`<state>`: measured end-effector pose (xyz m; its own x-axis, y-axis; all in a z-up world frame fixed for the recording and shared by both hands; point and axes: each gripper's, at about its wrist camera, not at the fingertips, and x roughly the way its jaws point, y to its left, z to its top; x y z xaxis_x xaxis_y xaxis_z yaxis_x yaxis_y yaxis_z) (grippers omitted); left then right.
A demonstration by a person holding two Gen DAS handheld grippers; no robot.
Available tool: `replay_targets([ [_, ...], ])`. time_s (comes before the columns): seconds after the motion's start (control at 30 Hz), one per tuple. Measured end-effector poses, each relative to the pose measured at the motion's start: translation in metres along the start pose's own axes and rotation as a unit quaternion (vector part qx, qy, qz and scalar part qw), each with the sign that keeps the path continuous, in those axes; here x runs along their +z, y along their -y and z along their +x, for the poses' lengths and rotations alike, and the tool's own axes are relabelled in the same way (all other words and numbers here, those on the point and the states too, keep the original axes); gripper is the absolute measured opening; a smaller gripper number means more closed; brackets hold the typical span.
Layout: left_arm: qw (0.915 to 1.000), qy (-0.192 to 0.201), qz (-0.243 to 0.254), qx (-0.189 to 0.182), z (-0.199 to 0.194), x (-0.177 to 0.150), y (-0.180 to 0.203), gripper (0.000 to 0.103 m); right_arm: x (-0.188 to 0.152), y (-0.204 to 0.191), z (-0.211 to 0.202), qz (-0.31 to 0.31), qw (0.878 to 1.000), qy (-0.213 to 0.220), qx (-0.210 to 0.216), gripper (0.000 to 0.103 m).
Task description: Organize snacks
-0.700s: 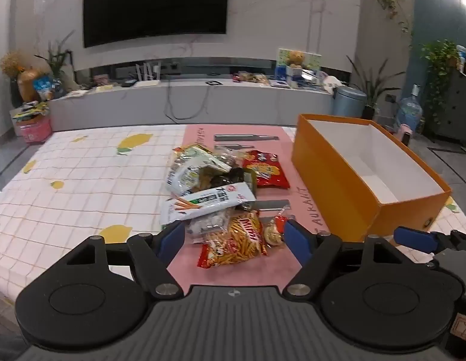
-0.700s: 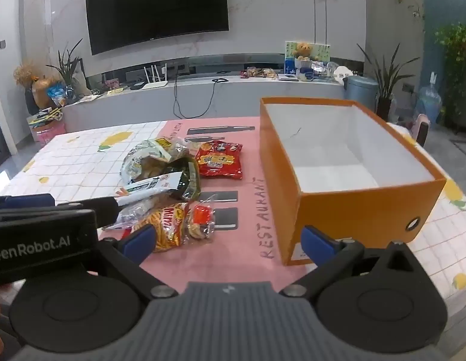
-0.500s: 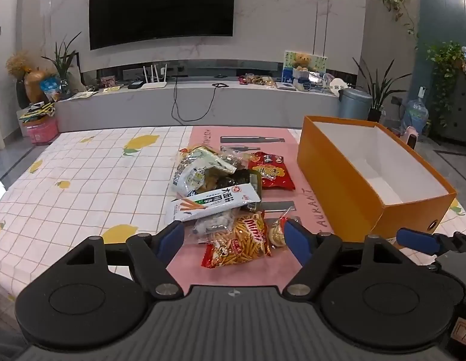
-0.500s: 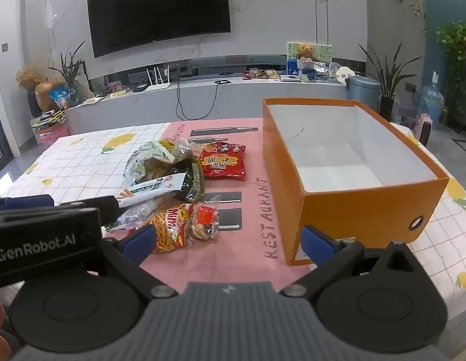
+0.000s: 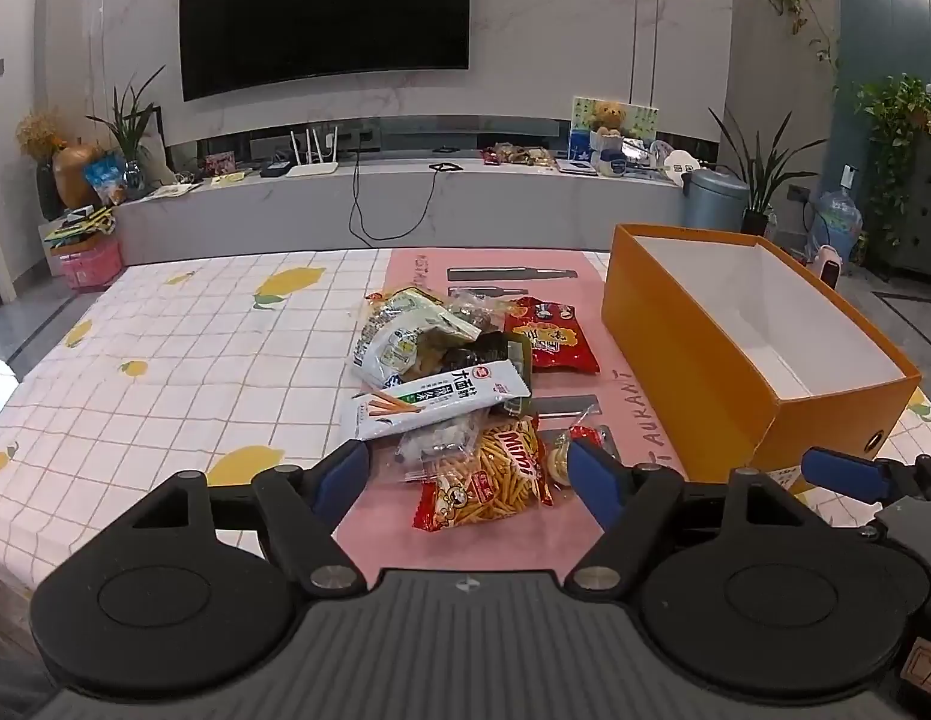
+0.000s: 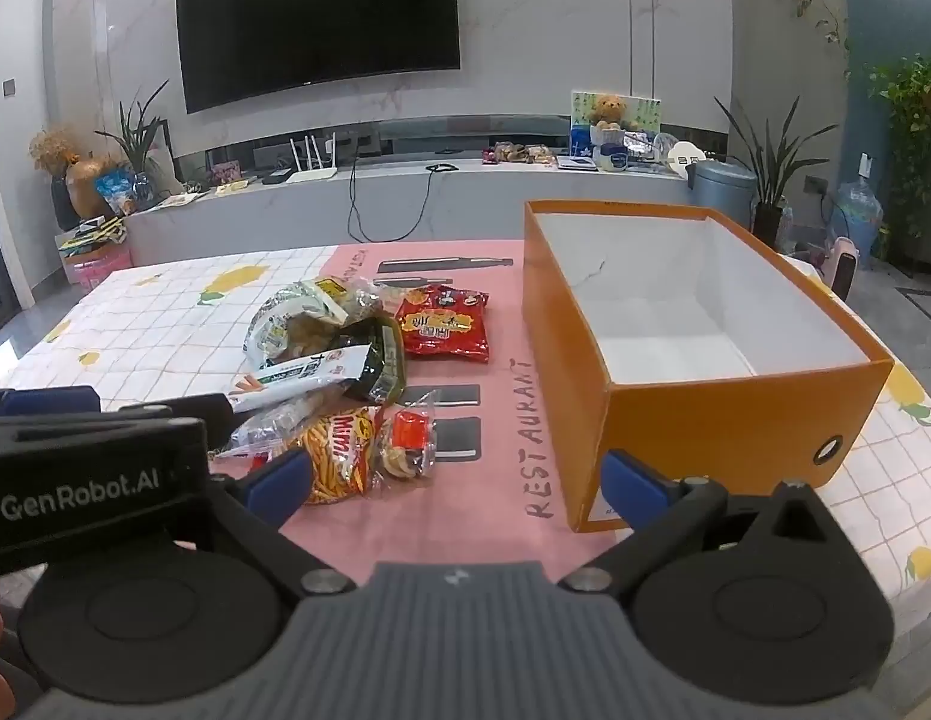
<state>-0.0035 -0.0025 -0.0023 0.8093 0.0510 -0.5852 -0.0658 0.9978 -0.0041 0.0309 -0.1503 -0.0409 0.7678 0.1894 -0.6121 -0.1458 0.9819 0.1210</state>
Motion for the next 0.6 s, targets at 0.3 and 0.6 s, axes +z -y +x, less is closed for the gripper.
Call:
replay_targets([
  [0.3,1.0,-0.001,-0.004,-0.001,0.0003,-0.0014,-0.0009,0.089,-0.0014,-0.0003,0.0044,0.002,1.0,-0.005,0.0,0.099],
  [0.6,1.0,-0.001,-0.003,-0.002,0.0,-0.0006,0.0003,0.089,-0.0023,0.0013,0.0053,0.003,1.0,-0.005,0.002,0.099],
])
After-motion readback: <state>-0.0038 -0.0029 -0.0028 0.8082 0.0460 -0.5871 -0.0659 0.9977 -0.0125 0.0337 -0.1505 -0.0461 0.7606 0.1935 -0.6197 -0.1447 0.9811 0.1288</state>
